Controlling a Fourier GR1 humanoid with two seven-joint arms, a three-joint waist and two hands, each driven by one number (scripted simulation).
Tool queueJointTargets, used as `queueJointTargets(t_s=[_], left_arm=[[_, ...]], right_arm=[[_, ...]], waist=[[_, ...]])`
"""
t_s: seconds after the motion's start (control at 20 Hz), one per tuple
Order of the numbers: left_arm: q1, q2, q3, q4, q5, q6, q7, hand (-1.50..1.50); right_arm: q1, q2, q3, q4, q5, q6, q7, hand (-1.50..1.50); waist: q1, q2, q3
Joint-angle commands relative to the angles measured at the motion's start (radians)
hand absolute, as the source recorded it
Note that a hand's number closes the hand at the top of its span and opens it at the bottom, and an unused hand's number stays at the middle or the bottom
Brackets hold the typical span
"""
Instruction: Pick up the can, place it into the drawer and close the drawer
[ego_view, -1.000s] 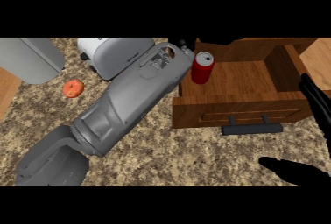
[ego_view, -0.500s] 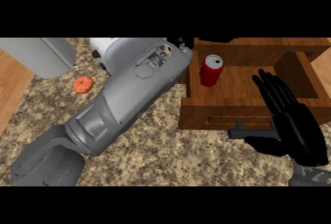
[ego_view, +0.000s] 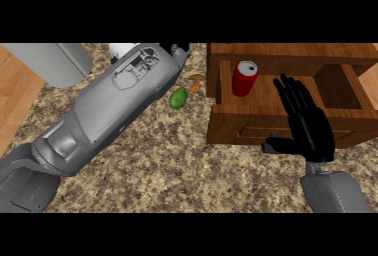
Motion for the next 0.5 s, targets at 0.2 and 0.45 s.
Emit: queueJointTargets(t_s=[0.2, 0.45], left_arm=[[0.073, 0.113, -0.022, -0.164, -0.049, -0.003, 0.094, -1.5], [0.119, 0.179, -0.029, -0.289, -0.049, -0.006, 0.172, -1.5]], right_arm=[[-0.128, 0.032, -0.048, 0.329, 0.061, -0.141, -0.032, -1.5], [-0.187, 0.055, -0.07, 0.47, 0.133, -0.27, -0.024, -1.5]], waist=[[0.008, 0.014, 0.012], [0.029, 0.014, 0.012]])
